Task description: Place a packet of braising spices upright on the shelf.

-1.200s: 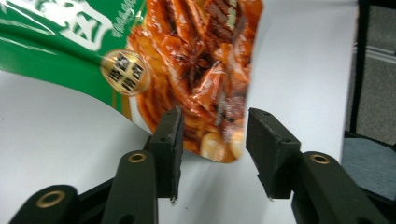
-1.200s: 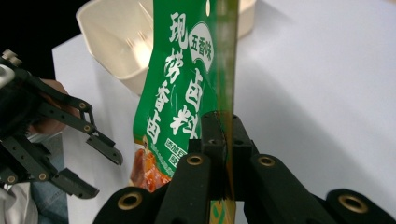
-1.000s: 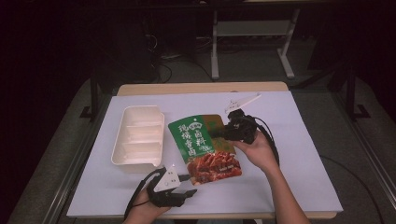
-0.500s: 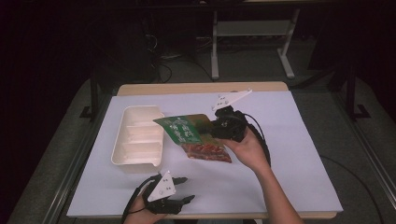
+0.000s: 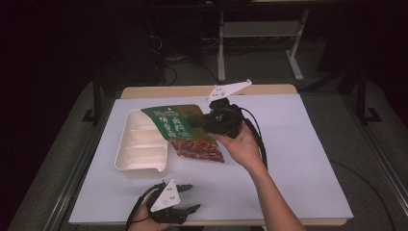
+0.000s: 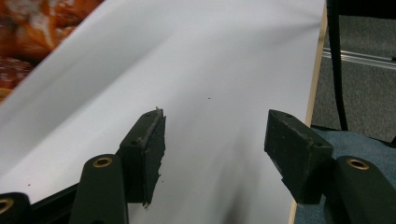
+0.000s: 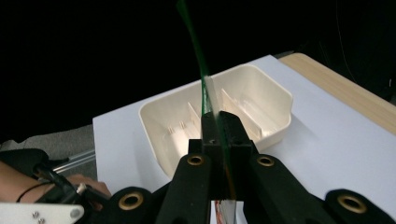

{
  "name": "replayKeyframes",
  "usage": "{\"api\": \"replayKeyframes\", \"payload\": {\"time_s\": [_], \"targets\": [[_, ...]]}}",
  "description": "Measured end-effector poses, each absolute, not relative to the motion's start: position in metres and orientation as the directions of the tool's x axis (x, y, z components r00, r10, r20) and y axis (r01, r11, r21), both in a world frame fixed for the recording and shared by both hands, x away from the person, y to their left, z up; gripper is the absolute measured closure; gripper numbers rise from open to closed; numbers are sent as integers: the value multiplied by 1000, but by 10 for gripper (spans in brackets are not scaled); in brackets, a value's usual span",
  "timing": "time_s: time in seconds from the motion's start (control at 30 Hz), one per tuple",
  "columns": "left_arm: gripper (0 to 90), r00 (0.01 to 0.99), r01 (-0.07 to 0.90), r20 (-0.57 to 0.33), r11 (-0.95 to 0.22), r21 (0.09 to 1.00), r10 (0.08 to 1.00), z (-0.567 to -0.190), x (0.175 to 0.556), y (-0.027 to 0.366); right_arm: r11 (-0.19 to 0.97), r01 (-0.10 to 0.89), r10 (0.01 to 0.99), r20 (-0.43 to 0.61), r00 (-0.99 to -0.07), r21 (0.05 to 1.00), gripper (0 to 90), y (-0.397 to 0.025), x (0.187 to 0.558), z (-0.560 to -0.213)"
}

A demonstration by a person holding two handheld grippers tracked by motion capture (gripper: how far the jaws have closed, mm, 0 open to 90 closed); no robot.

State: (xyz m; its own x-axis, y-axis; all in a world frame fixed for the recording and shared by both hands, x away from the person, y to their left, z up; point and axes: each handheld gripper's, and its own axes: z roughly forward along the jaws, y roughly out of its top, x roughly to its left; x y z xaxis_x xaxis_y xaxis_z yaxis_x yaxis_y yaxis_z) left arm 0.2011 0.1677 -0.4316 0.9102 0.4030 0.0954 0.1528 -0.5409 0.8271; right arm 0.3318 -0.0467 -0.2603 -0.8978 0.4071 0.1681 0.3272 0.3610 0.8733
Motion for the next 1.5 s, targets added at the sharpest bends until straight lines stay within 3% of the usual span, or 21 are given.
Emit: {"api": "replayKeyframes", "payload": {"time_s": [0.6,1.5], "targets": [[345,902,139,108,-517,845,419,-430,200,170,317,270,358,149,-922,909,895,-2,333,-240],[339,908,118,117,-513,850,402,-432,198,171,295,295,328,193,-925,909,895,62,348,-261]]}}
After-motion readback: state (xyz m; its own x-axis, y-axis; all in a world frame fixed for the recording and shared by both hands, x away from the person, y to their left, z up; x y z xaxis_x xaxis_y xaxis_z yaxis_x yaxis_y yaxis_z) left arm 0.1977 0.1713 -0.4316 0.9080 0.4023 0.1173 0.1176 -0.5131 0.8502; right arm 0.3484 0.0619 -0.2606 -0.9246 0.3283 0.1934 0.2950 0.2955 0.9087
